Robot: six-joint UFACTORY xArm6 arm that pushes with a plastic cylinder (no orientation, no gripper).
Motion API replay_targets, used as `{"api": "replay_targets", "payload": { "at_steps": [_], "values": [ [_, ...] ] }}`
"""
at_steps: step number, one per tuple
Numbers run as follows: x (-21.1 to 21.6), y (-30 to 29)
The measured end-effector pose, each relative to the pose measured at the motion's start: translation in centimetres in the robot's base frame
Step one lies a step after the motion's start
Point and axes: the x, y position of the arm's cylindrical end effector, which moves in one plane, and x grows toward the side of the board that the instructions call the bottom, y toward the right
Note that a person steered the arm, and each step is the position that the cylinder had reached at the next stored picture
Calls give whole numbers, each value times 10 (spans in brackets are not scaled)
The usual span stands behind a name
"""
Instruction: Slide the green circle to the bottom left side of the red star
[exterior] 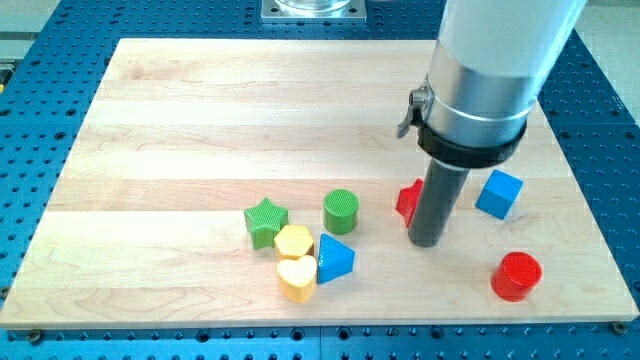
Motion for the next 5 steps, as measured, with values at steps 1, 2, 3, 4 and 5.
{"api": "replay_targets", "payload": {
  "at_steps": [1, 2, 3, 4, 5],
  "values": [
    [-24, -9],
    [-73, 32],
    [-18, 0],
    [-1, -66],
    [-2, -107]
  ]
}}
